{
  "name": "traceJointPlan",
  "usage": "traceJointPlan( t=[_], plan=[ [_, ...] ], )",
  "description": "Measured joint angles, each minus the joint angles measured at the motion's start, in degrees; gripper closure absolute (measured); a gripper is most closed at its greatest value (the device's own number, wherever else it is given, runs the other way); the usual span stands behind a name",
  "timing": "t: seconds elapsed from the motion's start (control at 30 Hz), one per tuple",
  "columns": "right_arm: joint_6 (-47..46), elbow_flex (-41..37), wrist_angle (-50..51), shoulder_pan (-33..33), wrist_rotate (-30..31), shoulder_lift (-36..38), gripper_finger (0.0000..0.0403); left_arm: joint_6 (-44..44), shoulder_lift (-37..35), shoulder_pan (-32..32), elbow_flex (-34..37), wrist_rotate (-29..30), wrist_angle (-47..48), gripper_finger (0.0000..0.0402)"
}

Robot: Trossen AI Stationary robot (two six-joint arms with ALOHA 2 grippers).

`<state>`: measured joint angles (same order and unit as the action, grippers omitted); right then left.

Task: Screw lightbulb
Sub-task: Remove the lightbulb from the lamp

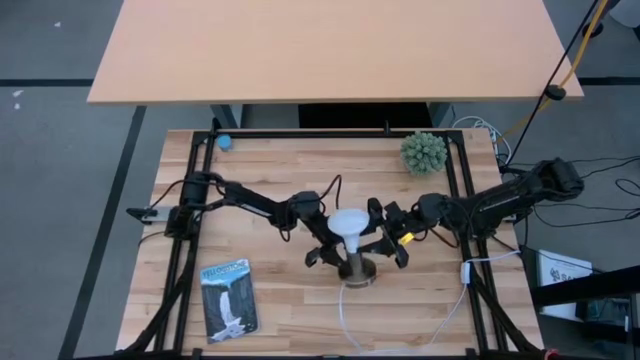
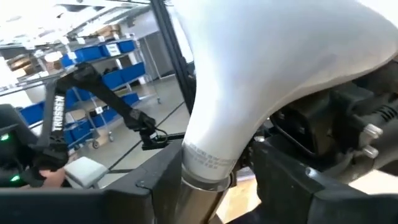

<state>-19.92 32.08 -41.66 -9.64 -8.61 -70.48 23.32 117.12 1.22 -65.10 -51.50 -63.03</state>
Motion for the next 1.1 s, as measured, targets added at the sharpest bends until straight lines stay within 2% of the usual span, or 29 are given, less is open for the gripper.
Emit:
traceJointPlan(
  t=[0.13,0.23,0.47,0.8,0.93,1.1],
  plan=[
    [0.3,0.0,5.8,1.7,-0.7,1.2,0.0195,0.0,0.0,-1.6,0.0,0.6,3.6,0.0225],
    [0.5,0.0,13.3,3.1,0.2,3.5,0.0190,-1.3,0.0,-3.2,0.1,4.6,9.6,0.0225],
    [2.1,0.0,31.8,5.9,7.8,10.5,0.0196,-8.8,-0.2,-5.6,-0.2,22.3,25.2,0.0225],
    [-1.5,0.0,50.2,6.4,17.9,17.9,0.0197,-12.3,0.0,-5.7,0.0,43.7,33.7,0.0225],
    [-6.6,0.0,54.8,6.2,22.2,17.4,0.0197,-10.7,0.0,-4.6,0.0,54.9,34.4,0.0225],
    [-17.0,-1.8,54.9,2.5,31.5,11.5,0.0197,-9.9,0.0,-0.8,0.0,71.1,34.7,0.0225]
  ],
)
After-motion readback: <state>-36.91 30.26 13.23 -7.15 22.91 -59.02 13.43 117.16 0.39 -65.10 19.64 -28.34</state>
